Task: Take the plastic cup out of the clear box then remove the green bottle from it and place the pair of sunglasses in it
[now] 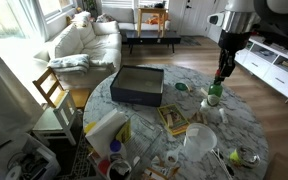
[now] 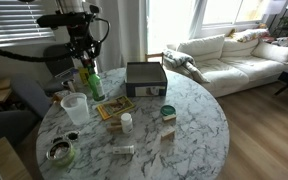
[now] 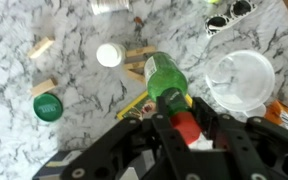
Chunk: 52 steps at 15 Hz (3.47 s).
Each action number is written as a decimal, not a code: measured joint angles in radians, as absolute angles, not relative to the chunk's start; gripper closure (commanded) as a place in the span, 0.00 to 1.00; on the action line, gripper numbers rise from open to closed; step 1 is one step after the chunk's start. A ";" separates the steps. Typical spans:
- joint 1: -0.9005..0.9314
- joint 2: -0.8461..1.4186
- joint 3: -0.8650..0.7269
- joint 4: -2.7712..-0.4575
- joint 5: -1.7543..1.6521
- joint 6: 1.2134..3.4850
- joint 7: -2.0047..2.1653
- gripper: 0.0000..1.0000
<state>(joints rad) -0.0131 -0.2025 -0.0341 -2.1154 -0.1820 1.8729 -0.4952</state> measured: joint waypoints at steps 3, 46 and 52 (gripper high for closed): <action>-0.045 -0.181 -0.059 -2.175 -0.242 1.892 -0.422 0.92; -0.027 -0.284 -0.049 -2.575 0.020 2.127 -0.029 0.00; 0.045 -0.210 -0.031 -2.599 0.164 2.091 -0.146 0.00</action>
<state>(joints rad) 0.0447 -0.2098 -0.0310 -2.5991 0.1645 2.0913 -0.1464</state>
